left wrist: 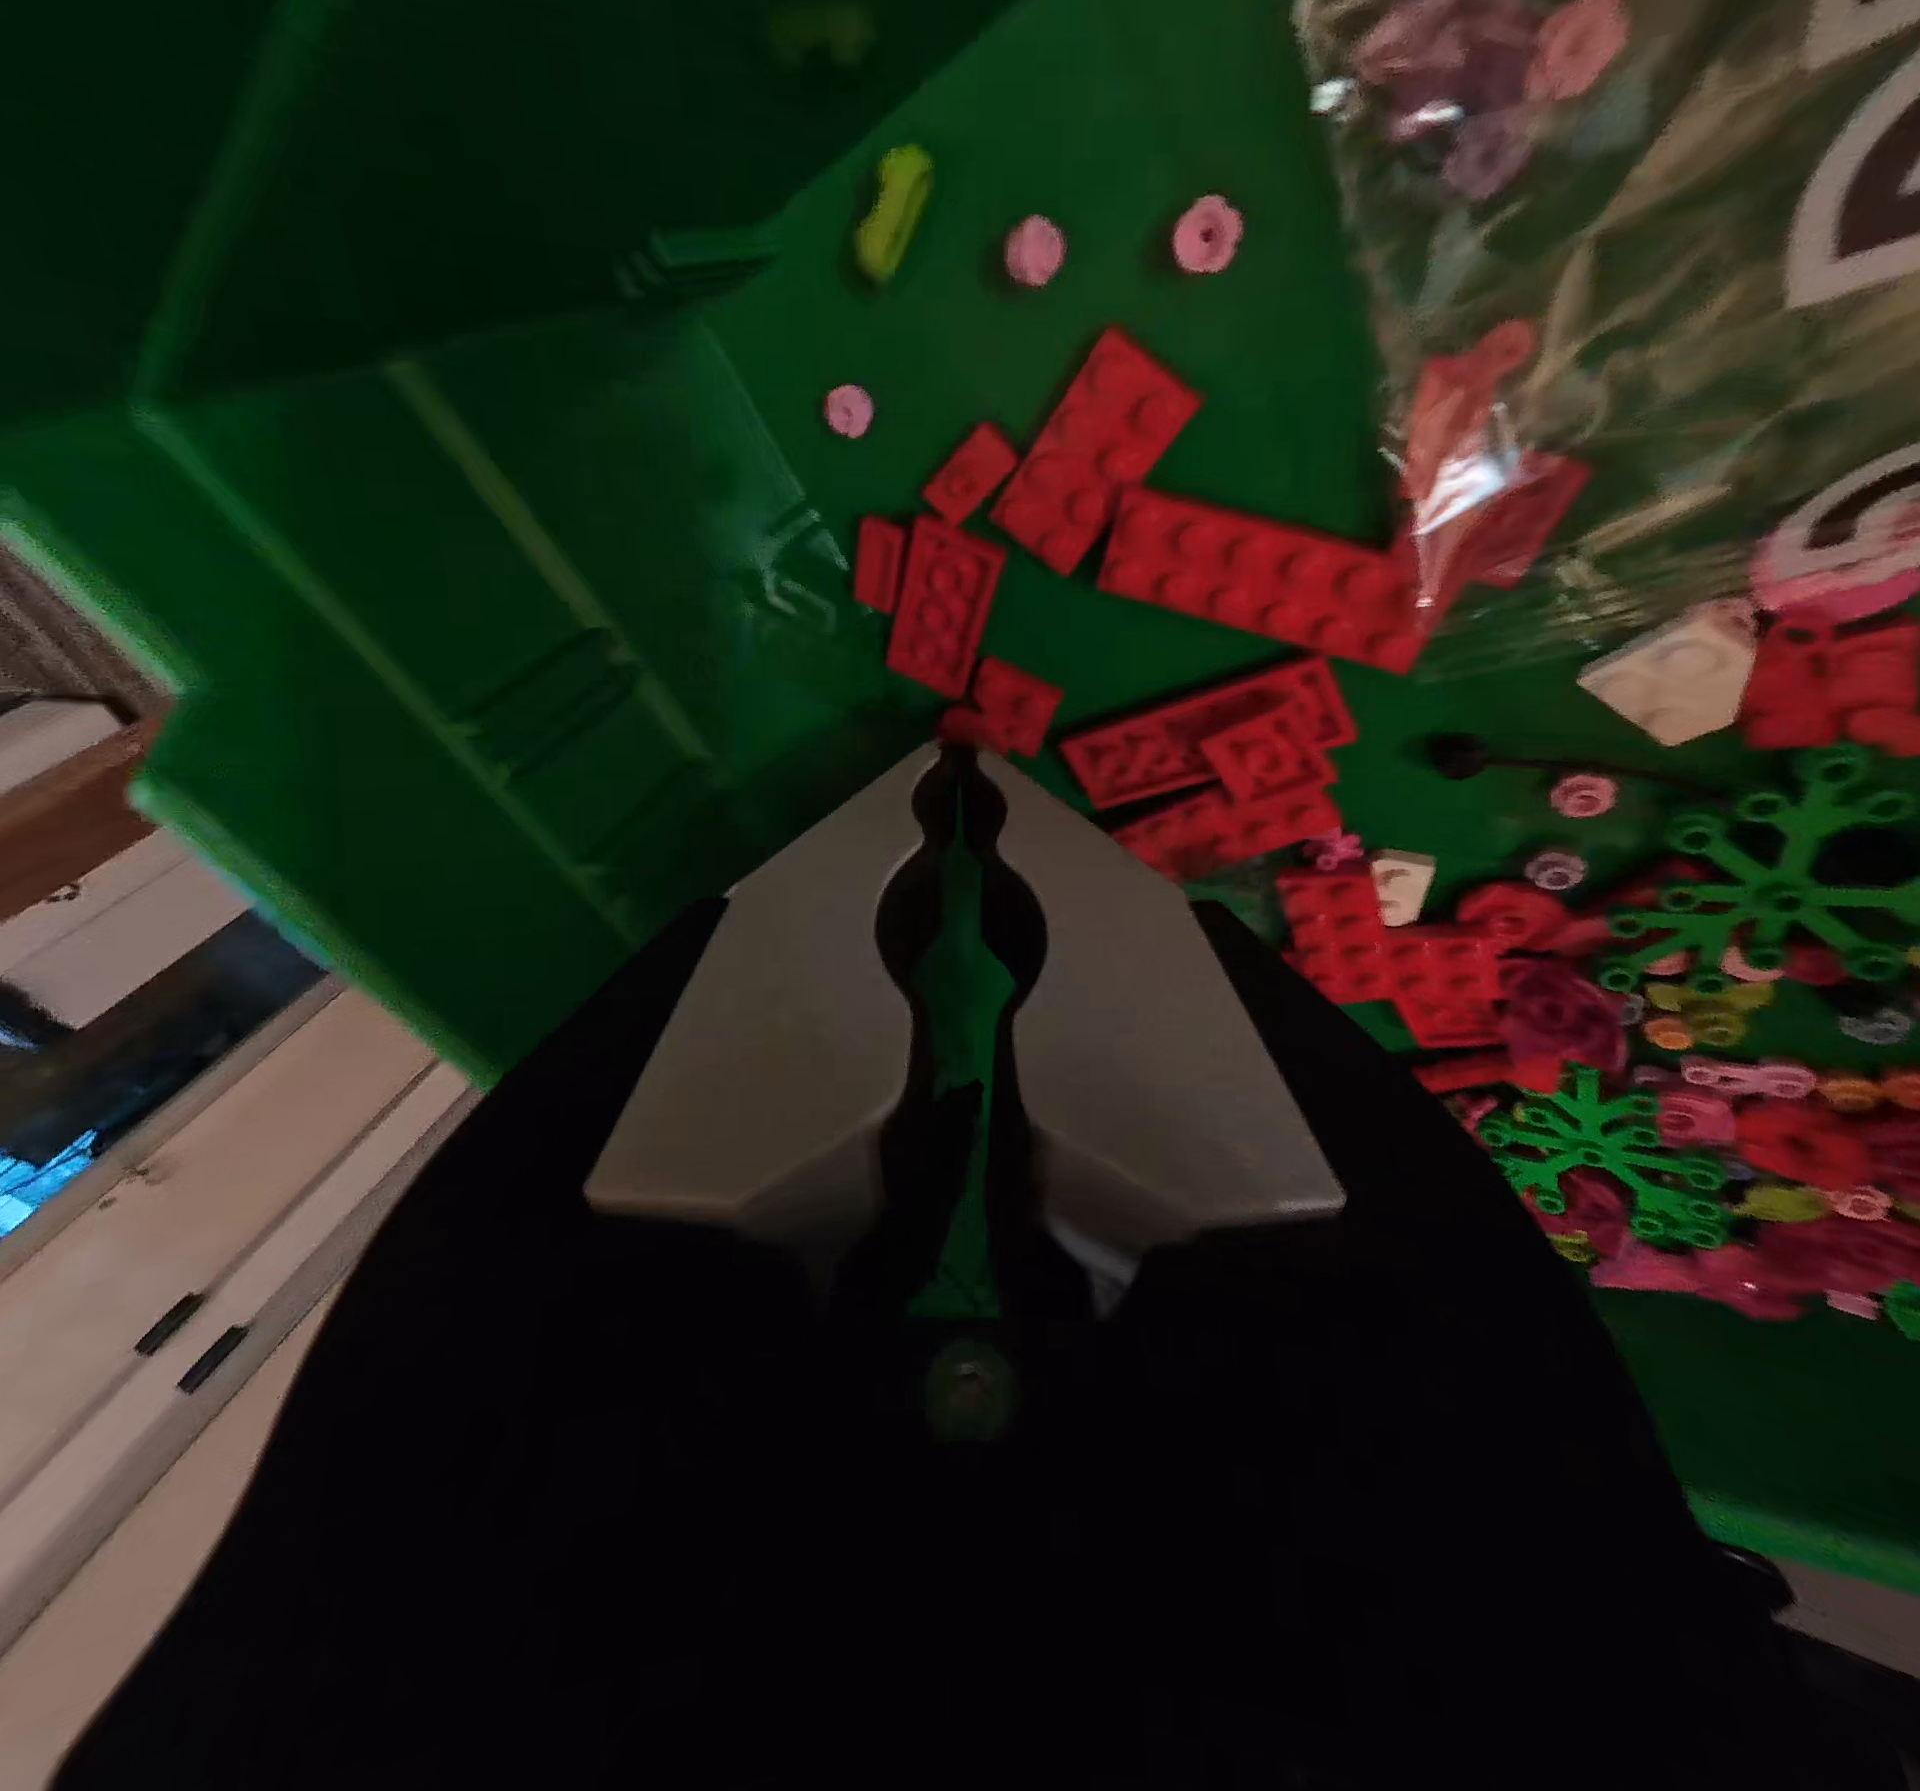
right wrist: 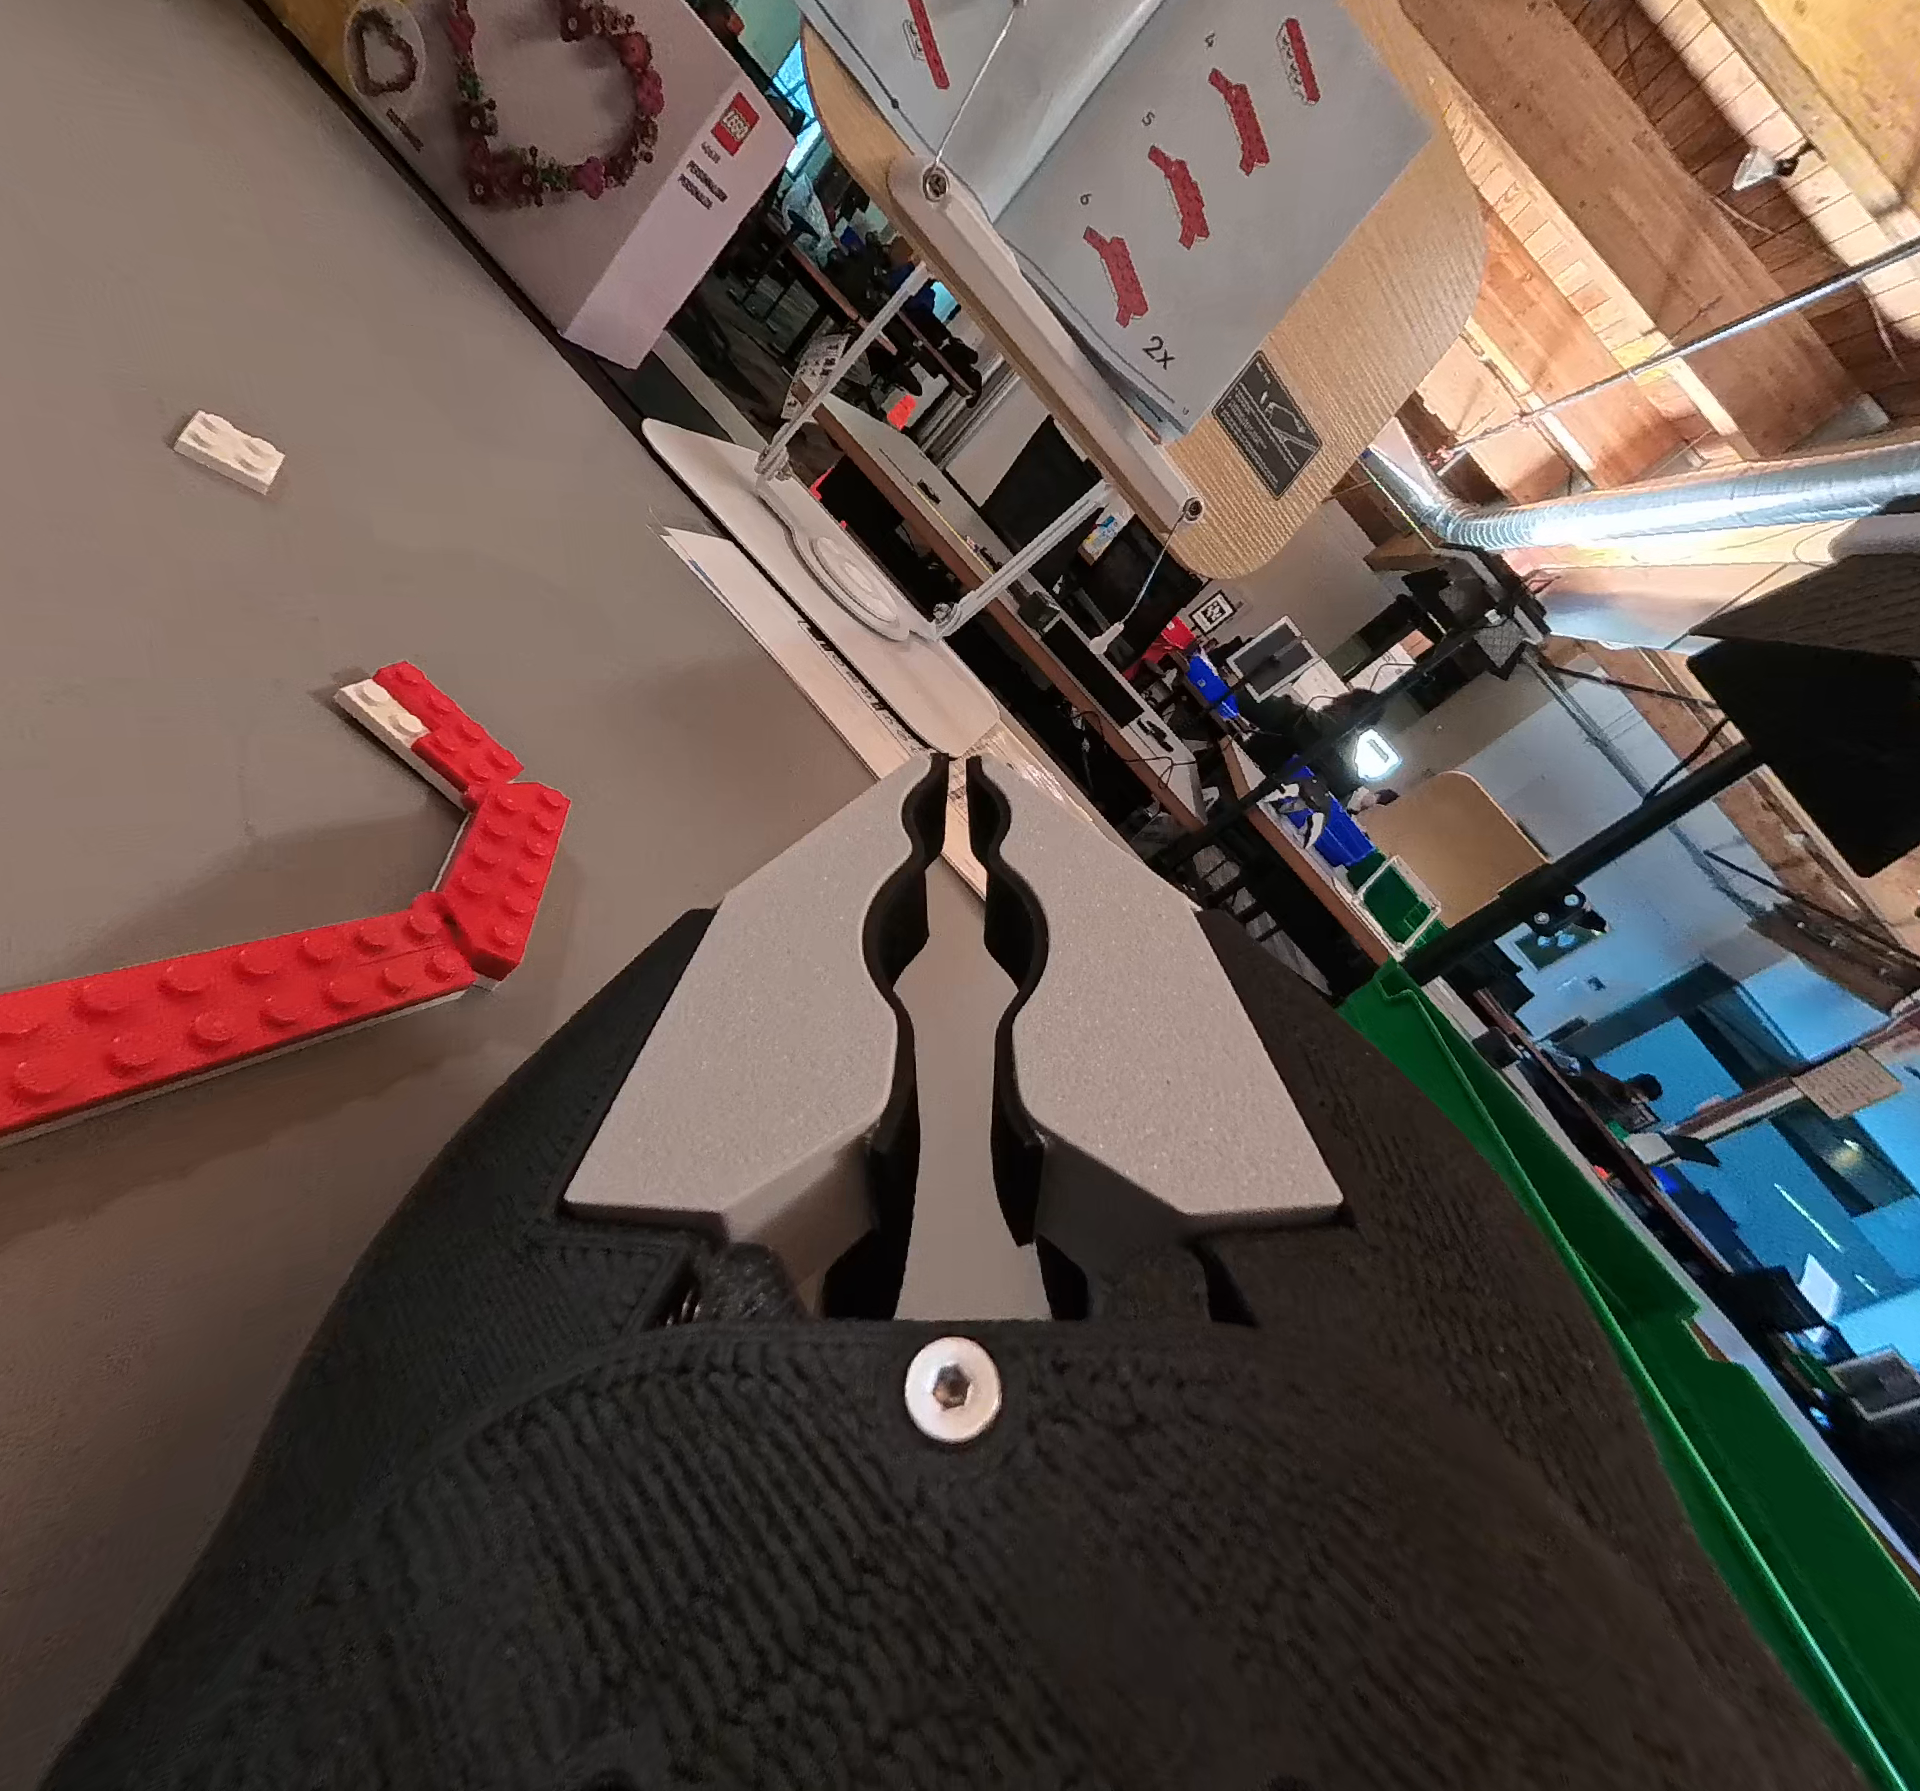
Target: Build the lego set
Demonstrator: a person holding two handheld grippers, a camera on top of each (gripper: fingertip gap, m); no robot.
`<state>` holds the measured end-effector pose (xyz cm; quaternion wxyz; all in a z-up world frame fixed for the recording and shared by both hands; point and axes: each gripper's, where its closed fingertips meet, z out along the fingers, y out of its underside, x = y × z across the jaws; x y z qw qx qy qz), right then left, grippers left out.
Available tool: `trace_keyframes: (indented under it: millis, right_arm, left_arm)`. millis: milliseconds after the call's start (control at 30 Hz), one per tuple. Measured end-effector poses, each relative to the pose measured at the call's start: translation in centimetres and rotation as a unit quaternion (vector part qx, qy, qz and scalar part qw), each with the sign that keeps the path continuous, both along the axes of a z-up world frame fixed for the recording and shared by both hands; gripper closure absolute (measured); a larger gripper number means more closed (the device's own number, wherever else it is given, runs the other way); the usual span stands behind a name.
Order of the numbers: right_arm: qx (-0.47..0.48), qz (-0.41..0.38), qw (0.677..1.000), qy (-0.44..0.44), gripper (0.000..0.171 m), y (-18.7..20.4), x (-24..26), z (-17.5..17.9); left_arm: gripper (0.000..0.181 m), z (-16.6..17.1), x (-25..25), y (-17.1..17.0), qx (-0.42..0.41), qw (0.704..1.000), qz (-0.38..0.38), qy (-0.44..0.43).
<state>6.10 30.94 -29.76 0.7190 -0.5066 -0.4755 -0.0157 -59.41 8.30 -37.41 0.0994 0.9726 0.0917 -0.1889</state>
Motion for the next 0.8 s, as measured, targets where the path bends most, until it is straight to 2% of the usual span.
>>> trace_keyframes:
  millis: [200, 333, 433, 500, 600, 700, 800]
  right_arm:
    - [0.000, 0.003, 1.000, 0.003, 0.170, -0.1, 0.0, 0.1]
    - [-0.001, 0.005, 1.000, 0.004, 0.170, -0.1, 0.0, 0.1]
    - [-0.001, 0.006, 1.000, 0.005, 0.169, -0.1, 0.0, 0.1]
    - [-0.003, 0.007, 1.000, 0.006, 0.169, -0.2, -0.1, 0.1]
    - [-0.003, 0.008, 1.000, 0.007, 0.169, -0.2, -0.1, 0.1]
    - [-0.004, 0.010, 1.000, 0.009, 0.169, -0.2, -0.1, 0.1]
    - [-0.005, 0.011, 1.000, 0.009, 0.169, -0.2, -0.1, 0.1]
  left_arm:
    - [0.181, -0.7, 1.1, 0.8, 0.022, 0.999, 0.005, -0.033]
    - [0.181, -0.6, 3.2, 2.9, 0.094, 0.990, 0.011, -0.102]
    - [0.181, 0.4, 2.1, 3.4, 0.112, 0.991, 0.018, -0.076]
    - [0.181, 0.7, 2.3, 3.7, 0.129, 0.987, 0.037, -0.090]
    - [0.172, 0.4, 2.7, 3.2, 0.129, 0.982, 0.070, -0.122]
    - [0.171, -0.1, 2.4, 2.2, 0.109, 0.984, 0.078, -0.120]
    - [0.166, -0.5, 2.5, 2.4, 0.127, 0.979, 0.085, -0.133]
